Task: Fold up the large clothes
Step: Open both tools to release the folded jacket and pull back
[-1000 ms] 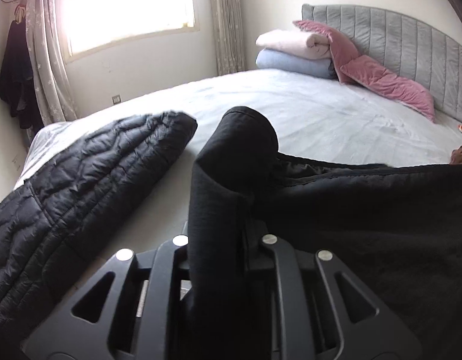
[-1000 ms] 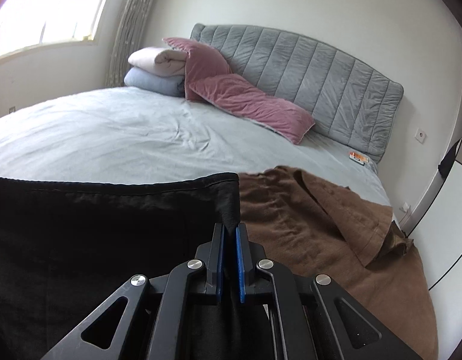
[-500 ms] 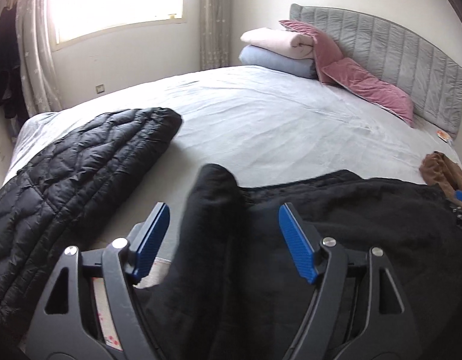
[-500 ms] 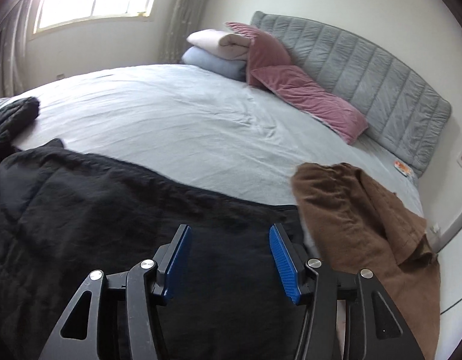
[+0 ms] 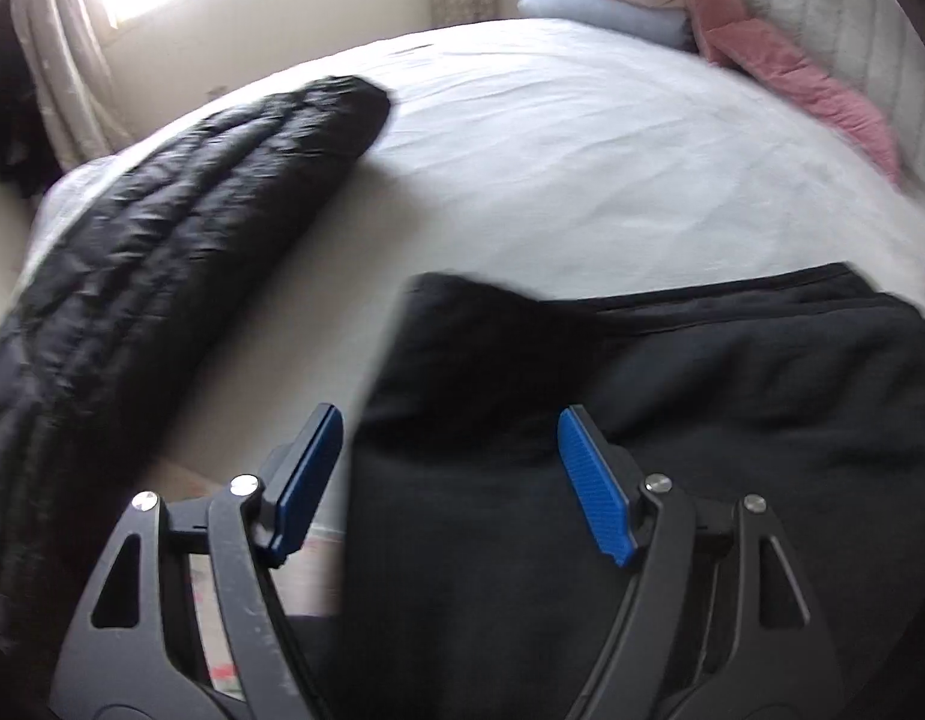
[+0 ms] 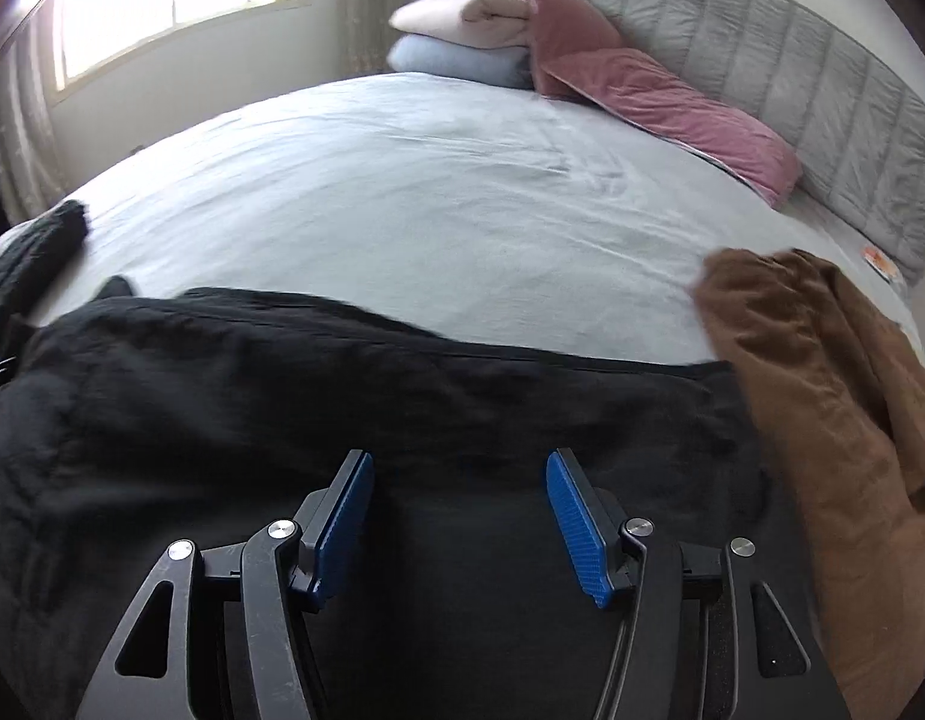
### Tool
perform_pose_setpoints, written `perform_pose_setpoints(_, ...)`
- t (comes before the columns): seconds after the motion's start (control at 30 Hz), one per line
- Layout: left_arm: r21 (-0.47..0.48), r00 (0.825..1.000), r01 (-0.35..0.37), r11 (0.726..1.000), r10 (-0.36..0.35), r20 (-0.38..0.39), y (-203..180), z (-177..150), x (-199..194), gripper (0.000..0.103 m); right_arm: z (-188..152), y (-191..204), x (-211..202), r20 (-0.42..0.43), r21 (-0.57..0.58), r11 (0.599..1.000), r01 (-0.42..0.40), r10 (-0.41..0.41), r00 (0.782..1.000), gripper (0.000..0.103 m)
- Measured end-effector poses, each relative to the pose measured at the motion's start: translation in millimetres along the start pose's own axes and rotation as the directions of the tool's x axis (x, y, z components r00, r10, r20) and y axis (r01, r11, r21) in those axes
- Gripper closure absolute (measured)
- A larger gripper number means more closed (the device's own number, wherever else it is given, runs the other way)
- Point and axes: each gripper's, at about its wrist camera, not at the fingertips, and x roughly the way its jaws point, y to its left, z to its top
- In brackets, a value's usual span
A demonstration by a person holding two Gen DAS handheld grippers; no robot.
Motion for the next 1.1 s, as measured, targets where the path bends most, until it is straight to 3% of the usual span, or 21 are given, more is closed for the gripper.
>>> perform_pose_setpoints(0.07,-0.061,0.996,-0.079,0.995,0.077,-0.036,32,-2,5,0.025,-8,-47,6,-0.040,0.067,0.992,0.108,-0.106,0.994,0.043)
perform_pose_setpoints(0.17,-0.155,0.993,-0.120,0.981,0.115,-0.040,65,-9,-7,0.025,-19,-94,-9,-0.049,0.209,0.974,0.092,-0.084,0.995,0.043)
perform_pose_setpoints(0.23,-0.185,0.998,-0.054,0.981,0.055,0.001,72,-13,-27,0.025,-24,-97,-31,-0.020,0.170,0.979,0.111,-0.109,0.994,0.043)
perform_pose_setpoints(0.37,-0.076,0.993,0.061,0.995,-0.053,0.106,43,-27,-86,0.024,-43,-64,-85,0.057,0.031,0.999,0.011,-0.013,0.998,0.041)
perform_pose_setpoints(0.43,-0.012,0.982,0.157,0.988,-0.154,0.106,17,-43,-111,0.016,-56,-40,-103,0.065,-0.016,0.998,-0.062,0.063,0.996,0.041)
perform_pose_setpoints(0.57,0.092,0.942,0.330,0.940,-0.334,0.036,-29,-91,-138,0.015,-96,-2,-121,0.022,-0.059,0.983,-0.176,0.178,0.984,0.039)
perform_pose_setpoints(0.7,0.089,0.955,0.296,0.951,-0.294,-0.032,-22,-143,-120,0.014,-140,-21,-110,-0.063,0.004,0.985,-0.170,0.170,0.983,0.039)
perform_pose_setpoints(0.73,0.086,0.955,0.294,0.952,-0.295,-0.002,-12,-152,-123,0.014,-151,-32,-117,-0.043,0.008,0.988,-0.155,0.155,0.987,0.039)
perform_pose_setpoints(0.8,0.108,0.981,0.186,0.977,-0.191,0.036,1,-163,-138,0.014,-166,-48,-136,-0.024,0.010,0.996,-0.085,0.085,0.996,0.039)
perform_pose_setpoints(0.83,0.119,0.985,0.164,0.979,-0.169,0.037,4,-168,-151,0.014,-172,-52,-149,-0.023,0.017,0.998,-0.054,0.054,0.998,0.039)
perform_pose_setpoints(0.93,0.083,0.983,0.178,0.981,-0.181,0.036,8,-186,-198,0.014,-190,-52,-191,-0.026,0.044,0.998,-0.045,0.046,0.999,0.038)
perform_pose_setpoints(1.1,0.010,0.973,0.231,0.973,-0.230,-0.019,-3,-229,-271,0.005,-220,-27,-261,0.019,0.081,0.994,-0.079,0.078,0.997,0.024)
